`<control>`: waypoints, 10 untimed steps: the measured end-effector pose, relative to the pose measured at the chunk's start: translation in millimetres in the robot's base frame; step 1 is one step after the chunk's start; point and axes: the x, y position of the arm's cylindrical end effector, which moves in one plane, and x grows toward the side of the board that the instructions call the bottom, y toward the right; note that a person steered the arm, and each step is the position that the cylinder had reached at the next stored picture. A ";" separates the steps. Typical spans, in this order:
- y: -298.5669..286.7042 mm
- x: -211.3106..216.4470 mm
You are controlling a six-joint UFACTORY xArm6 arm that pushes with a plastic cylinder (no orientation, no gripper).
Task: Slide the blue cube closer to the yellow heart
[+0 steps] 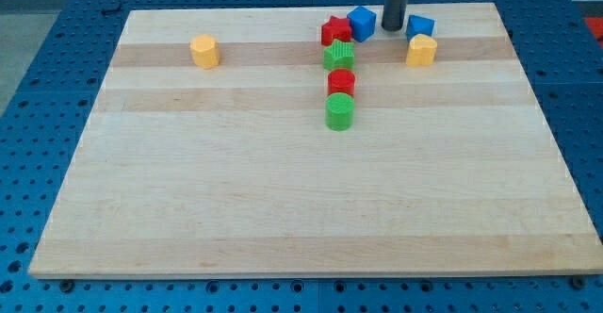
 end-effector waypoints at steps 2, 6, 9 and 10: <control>-5.4 -40.0; -65.2 -12.0; -45.8 2.8; -36.8 6.1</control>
